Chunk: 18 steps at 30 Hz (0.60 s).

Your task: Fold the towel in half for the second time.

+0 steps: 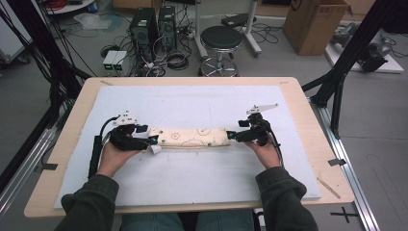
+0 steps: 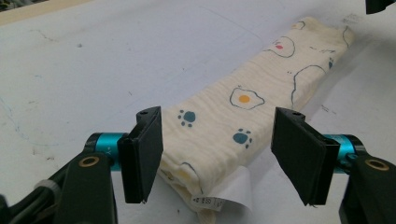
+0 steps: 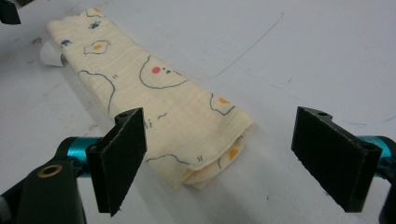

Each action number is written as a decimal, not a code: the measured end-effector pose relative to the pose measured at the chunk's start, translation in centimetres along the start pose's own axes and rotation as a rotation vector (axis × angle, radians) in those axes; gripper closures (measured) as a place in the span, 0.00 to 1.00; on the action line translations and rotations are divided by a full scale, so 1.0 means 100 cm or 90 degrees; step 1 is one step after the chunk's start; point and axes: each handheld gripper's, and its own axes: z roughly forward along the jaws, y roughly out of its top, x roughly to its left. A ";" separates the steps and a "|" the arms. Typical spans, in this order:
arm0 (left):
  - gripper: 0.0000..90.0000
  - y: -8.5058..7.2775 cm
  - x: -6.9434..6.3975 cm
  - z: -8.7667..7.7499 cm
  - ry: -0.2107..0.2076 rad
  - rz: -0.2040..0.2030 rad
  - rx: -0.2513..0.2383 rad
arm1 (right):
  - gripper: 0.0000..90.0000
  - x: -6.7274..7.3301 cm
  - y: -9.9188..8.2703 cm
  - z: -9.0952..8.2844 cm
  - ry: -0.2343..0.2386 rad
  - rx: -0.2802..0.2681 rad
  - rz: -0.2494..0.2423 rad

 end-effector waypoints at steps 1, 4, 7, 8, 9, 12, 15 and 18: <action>0.38 -0.002 0.000 -0.001 0.001 -0.002 0.002 | 0.19 0.001 0.000 -0.001 0.001 -0.004 -0.003; 0.38 -0.009 0.000 -0.003 0.004 -0.001 0.008 | 0.19 0.005 0.000 -0.003 0.001 -0.008 -0.011; 0.37 -0.013 -0.001 -0.007 0.007 -0.005 0.008 | 0.19 0.007 -0.004 -0.004 0.002 -0.007 -0.016; 0.37 -0.014 -0.002 -0.009 0.005 -0.004 0.006 | 0.18 0.008 -0.006 -0.004 0.000 -0.005 -0.014; 0.37 -0.015 -0.003 -0.010 0.005 -0.005 0.005 | 0.18 0.008 -0.008 -0.004 0.000 -0.006 -0.014; 0.37 -0.020 -0.006 -0.012 0.002 0.001 0.007 | 0.17 0.007 -0.013 -0.006 -0.004 -0.005 -0.013; 0.36 -0.023 -0.008 -0.013 0.000 0.007 0.014 | 0.15 0.008 -0.016 -0.009 -0.003 -0.004 -0.007; 0.36 -0.023 -0.010 -0.015 0.001 0.008 0.010 | 0.15 0.010 -0.019 -0.013 -0.005 -0.010 -0.012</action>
